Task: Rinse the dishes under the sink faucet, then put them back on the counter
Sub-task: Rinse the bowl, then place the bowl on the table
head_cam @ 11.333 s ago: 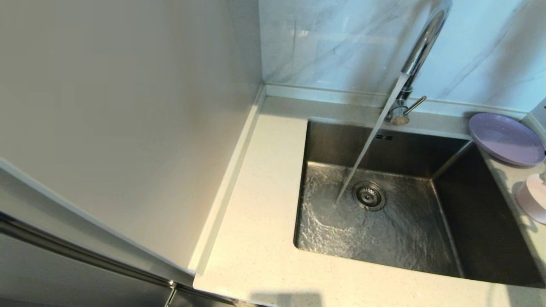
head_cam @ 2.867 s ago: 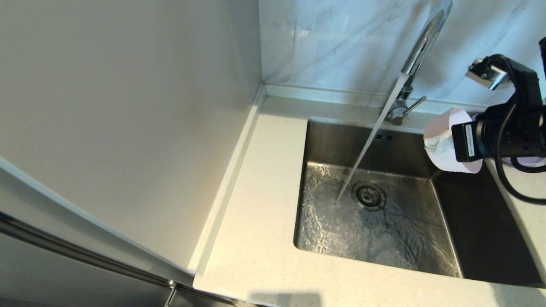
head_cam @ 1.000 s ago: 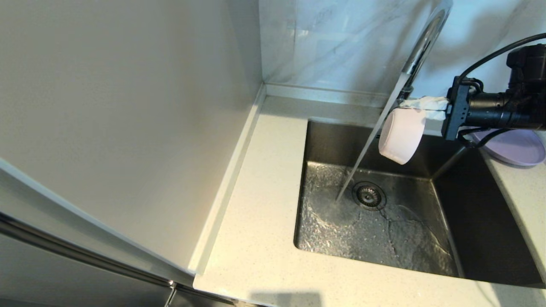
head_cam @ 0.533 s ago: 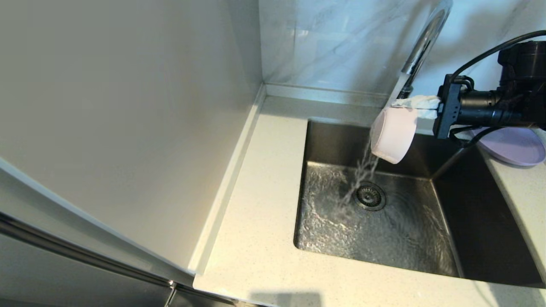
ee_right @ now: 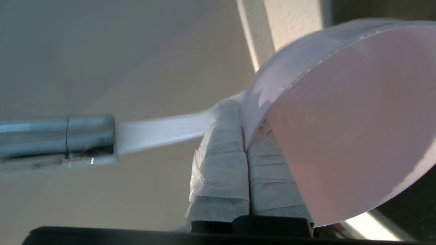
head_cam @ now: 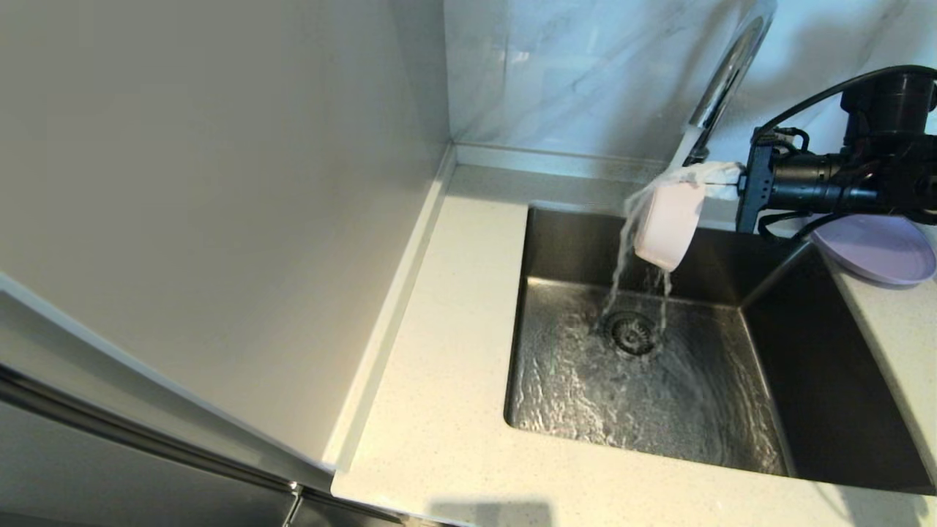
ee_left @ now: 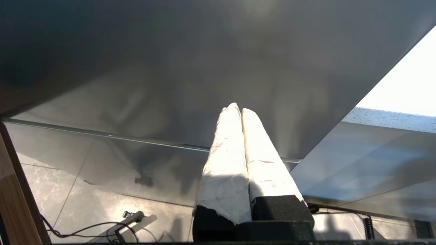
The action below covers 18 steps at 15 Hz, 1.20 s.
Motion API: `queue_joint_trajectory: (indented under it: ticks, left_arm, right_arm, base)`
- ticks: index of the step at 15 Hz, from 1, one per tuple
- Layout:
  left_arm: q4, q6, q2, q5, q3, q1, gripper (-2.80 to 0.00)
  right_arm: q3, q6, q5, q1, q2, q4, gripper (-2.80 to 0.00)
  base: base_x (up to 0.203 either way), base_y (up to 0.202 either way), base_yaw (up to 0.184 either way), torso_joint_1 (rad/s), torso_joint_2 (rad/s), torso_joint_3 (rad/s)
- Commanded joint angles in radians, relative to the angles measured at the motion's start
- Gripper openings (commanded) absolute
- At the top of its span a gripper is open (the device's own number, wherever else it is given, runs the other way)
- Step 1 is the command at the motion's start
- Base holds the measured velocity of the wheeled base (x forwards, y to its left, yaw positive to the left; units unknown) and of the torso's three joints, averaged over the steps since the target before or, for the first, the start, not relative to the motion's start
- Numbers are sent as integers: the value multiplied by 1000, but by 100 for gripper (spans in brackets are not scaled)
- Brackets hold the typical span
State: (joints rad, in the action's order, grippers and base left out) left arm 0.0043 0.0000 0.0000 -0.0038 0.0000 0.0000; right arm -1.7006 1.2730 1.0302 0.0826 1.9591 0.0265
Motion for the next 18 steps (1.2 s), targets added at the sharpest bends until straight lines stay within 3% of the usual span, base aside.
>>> queue_joint_trajectory:
  ticks: [1,5,8,13,18]
  left_arm:
    - [0,0,0,1,0,0,-280]
    - [0,0,0,1,0,0,-280]
    - [0,0,0,1,0,0,-280]
    - [0,0,0,1,0,0,-280]
    - [0,0,0,-1,0,0,-280]
  right_arm:
    - [-22,3,-5,3,28,1,-280]
    - [-60,3,-7,16,47,1,-280]
    - [-51,6,0,76,23,0,-280]
    - [-4,5,94,247,-43,-5,-280]
    - [172,0,205,417,-229,2,-280]
  base:
    - [0,0,0,0,0,0]
    - [0,0,0,0,0,0]
    - [0,0,0,0,0,0]
    - [0,0,0,0,0,0]
    - [0,0,0,0,0,0]
